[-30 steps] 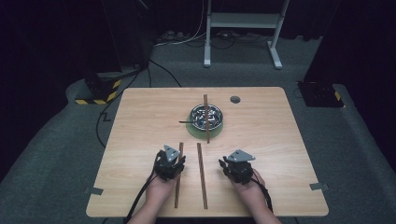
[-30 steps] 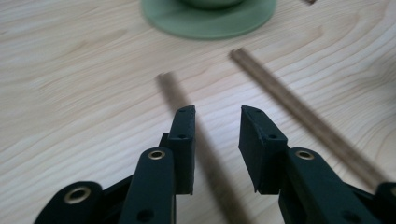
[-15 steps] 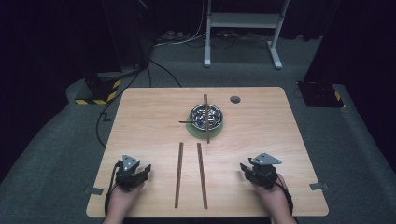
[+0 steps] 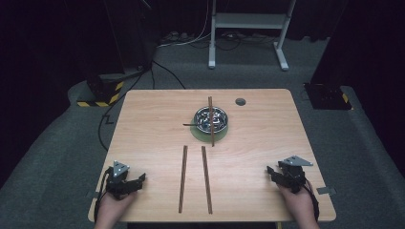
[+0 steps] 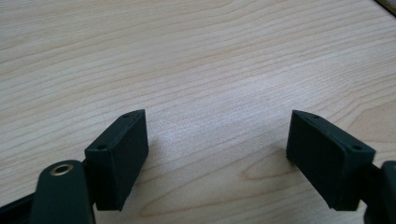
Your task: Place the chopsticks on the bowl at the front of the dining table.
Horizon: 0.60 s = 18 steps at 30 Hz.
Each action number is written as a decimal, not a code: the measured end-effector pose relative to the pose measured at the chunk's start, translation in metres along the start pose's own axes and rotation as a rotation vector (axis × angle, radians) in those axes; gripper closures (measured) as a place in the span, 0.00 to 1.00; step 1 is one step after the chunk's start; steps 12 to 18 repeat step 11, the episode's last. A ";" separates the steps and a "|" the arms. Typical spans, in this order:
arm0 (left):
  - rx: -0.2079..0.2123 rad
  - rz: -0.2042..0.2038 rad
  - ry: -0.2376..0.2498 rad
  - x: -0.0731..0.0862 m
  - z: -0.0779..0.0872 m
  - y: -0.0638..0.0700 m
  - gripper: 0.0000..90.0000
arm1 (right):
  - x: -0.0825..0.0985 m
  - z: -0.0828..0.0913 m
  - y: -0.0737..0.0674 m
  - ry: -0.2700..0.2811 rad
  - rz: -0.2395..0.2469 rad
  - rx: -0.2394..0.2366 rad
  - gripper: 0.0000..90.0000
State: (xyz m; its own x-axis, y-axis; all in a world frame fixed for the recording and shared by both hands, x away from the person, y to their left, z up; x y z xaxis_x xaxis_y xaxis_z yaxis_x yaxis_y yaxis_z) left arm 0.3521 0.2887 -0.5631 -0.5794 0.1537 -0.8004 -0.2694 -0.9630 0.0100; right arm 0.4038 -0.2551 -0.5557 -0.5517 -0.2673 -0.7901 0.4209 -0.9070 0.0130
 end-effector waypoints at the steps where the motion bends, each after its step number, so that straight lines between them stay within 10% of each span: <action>1: -0.001 0.001 0.002 0.000 0.000 0.000 0.23 | 0.000 0.000 -0.001 -0.002 0.000 -0.006 0.46; 18: -0.008 0.002 -0.001 0.001 0.001 0.001 0.23 | -0.001 -0.001 -0.002 0.000 -0.009 0.015 0.43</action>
Point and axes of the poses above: each handheld gripper's, and its own axes: z roughly backward along the jaws, x roughly out of its underside, y roughly to its right, the point moved 5 cm from there along -z, roughly forward along the jaws, and after that the axes turned 5 degrees about y, right-handed, at the moved point
